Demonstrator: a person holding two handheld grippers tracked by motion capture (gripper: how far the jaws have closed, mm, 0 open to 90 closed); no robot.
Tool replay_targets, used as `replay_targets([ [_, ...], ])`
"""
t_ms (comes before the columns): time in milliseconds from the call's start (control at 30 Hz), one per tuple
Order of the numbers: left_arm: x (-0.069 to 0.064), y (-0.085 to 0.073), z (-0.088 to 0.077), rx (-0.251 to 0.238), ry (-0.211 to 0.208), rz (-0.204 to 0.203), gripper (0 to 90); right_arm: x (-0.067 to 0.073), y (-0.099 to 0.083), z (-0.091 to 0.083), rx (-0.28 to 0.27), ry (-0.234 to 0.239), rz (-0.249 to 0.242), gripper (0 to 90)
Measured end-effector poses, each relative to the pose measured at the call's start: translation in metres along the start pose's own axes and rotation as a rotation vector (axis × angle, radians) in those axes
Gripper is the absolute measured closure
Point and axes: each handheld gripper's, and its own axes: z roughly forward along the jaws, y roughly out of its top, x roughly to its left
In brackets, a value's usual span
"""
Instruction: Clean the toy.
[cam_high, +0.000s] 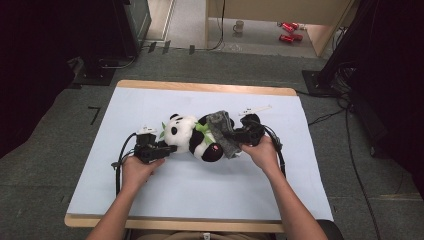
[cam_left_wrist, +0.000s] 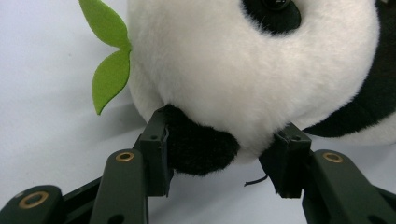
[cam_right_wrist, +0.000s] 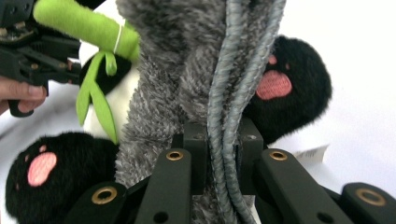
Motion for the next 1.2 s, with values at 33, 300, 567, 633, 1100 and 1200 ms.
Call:
replay_targets([
  [33, 0.000, 0.001, 0.000, 0.004, 0.001, 0.002, 50.5, -0.001, -0.002, -0.001, 0.002, 0.003, 0.006, 80.5],
  [300, 0.001, 0.006, 0.002, 0.020, -0.002, -0.001, 50.7, -0.008, -0.016, -0.005, 0.045, 0.005, 0.052, 80.3],
  [567, 0.001, 0.011, 0.001, 0.043, 0.002, -0.003, 50.8, -0.013, -0.030, -0.003, 0.146, -0.054, 0.065, 80.4],
  [633, 0.002, 0.013, 0.002, 0.043, -0.004, -0.009, 50.8, -0.016, -0.030, -0.009, 0.156, -0.060, 0.085, 80.4],
  [1100, 0.002, 0.012, 0.003, 0.032, -0.005, -0.002, 50.2, 0.011, 0.006, -0.060, -0.023, 0.013, 0.038, 80.4],
  [1200, 0.002, 0.012, 0.003, 0.029, -0.002, 0.003, 50.0, 0.023, 0.014, -0.066, -0.036, 0.035, 0.015, 80.4],
])
